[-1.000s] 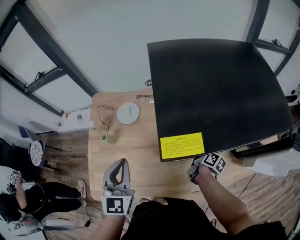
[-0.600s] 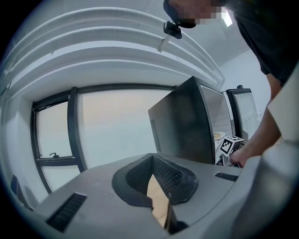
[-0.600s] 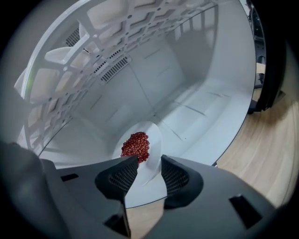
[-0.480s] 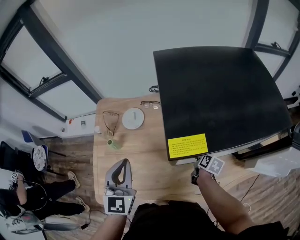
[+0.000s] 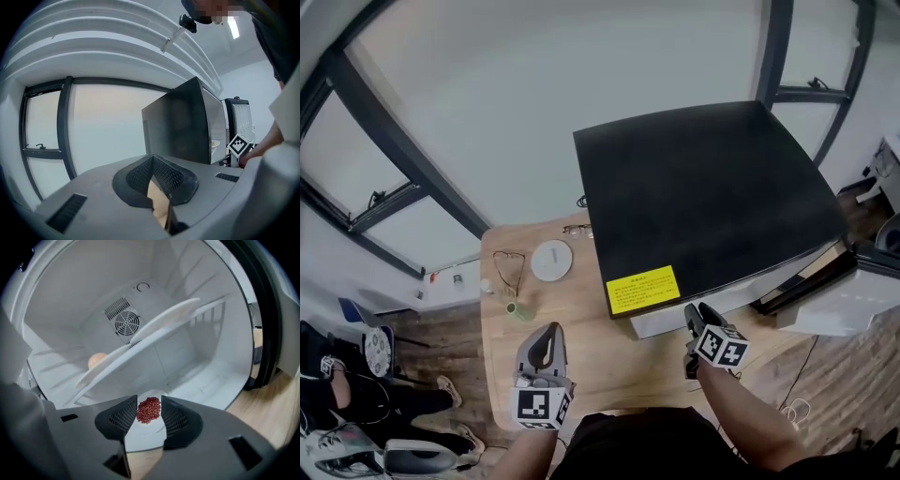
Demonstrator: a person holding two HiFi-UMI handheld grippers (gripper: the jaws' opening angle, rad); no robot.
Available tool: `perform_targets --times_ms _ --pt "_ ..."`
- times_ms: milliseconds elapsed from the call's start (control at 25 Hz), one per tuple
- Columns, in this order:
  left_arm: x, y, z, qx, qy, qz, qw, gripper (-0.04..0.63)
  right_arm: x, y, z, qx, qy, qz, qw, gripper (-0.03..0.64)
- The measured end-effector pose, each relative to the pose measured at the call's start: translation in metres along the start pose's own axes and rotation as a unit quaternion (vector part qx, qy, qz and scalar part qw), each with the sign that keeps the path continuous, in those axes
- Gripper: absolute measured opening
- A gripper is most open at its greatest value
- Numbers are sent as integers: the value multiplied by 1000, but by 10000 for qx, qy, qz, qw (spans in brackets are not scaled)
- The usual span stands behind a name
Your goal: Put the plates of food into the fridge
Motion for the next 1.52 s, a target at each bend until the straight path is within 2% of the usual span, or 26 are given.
perform_targets --times_ms 200,280,360,520,680,1000,1520 --pt "-2 -7 -9 -214 -29 239 9995 3 16 4 40 159 -352 896 9952 128" --pt "-5 -10 -11 -328 -6 461 9984 3 23 12 56 444 -474 1259 9899 63" --pt "-9 -15 -10 -388 -1 546 9978 3 32 22 70 712 -571 1691 9814 43" --pt "-14 -27 -4 -517 -33 594 9969 3 50 42 94 984 -825 2477 9603 32" --pt "-18 -36 4 -611 -53 500 9969 3 57 54 111 1032 -868 3153 9394 28" --pt "-12 -29 15 -396 -203 346 9984 3 62 48 115 970 -904 2897 9479 20" --pt "-22 -25 23 -278 2 254 9993 3 71 37 101 904 -895 2737 9534 20"
Point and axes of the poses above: the fingertips, and each gripper's own axes: z backward along the fingers, y to its left, x out of its top, the point moved 9 cm from there along z, backward along the fingers, and after that the axes turned 3 degrees about x, right-handed, at the moved point
